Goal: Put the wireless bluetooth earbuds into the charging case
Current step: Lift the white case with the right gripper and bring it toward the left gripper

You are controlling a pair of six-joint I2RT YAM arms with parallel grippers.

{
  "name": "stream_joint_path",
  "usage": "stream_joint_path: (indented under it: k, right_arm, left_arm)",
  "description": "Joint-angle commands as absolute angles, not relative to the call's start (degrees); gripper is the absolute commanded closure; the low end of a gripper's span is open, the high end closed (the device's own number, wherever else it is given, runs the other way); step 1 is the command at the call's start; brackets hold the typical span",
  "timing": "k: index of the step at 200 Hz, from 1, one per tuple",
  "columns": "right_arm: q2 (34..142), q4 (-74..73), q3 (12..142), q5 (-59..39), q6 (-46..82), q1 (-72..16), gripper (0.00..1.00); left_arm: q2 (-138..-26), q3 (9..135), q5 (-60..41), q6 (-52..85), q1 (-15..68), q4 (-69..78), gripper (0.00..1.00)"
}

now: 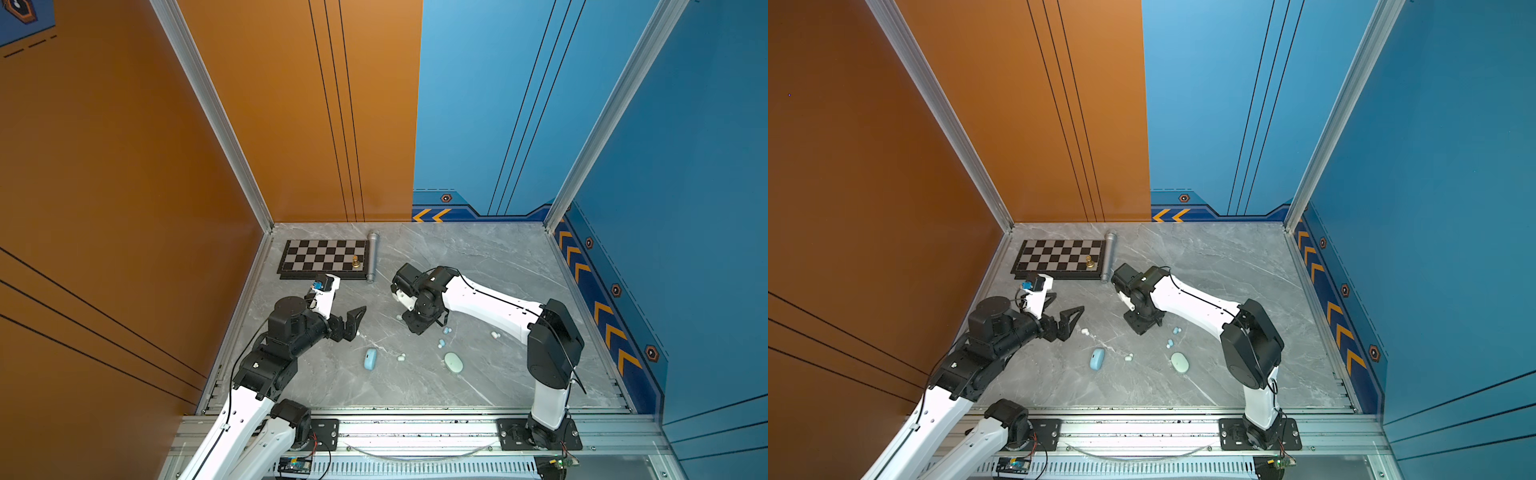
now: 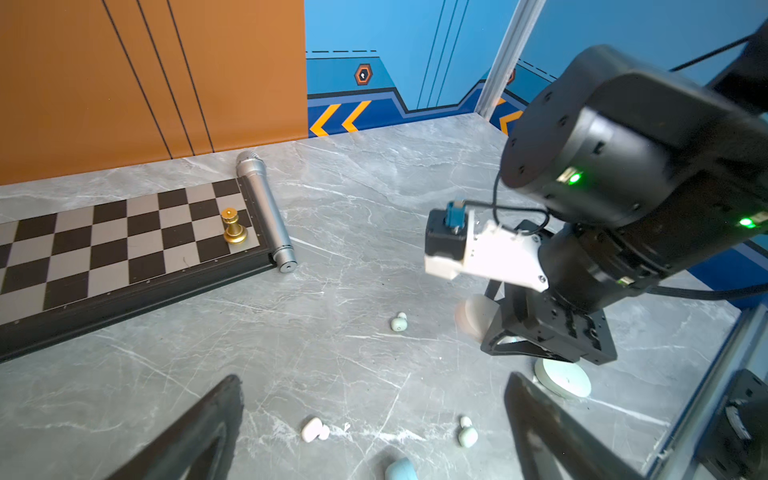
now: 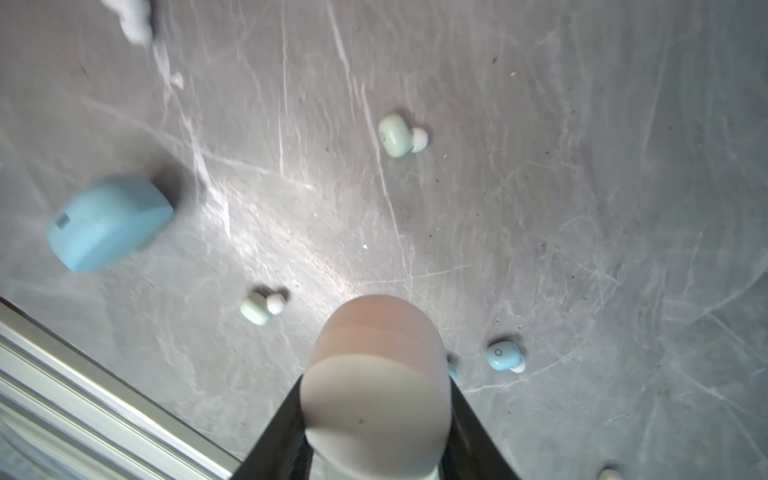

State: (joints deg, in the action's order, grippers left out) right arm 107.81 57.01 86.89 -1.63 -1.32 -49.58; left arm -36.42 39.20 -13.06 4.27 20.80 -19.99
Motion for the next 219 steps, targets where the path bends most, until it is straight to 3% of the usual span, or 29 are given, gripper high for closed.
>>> stream_joint_path:
  k: [1, 53, 132, 219]
  right_arm:
    - [106.3, 59.1, 82.5, -0.1, -19.2, -49.0, 0.66]
    - [108.0, 54.3, 79.8, -4.4, -27.9, -48.1, 0.65]
    - [112.3, 51.7, 81.9, -3.9, -28.4, -48.3, 0.56]
    - [92.6, 39.0, 72.1, -5.6, -29.9, -46.4, 0.35]
  left_arm:
    - [-35.4, 39.5, -14.4, 0.1, 22.2, -22.5, 0.02]
    - [-33.1, 37.2, -12.1, -2.0, 24.1, -23.0, 0.02]
    - [-35.3, 37.4, -8.7, -6.2, 25.2, -23.6, 0.02]
    - [-37.2, 39.8, -9.5, -8.7, 26.6, -23.6, 0.02]
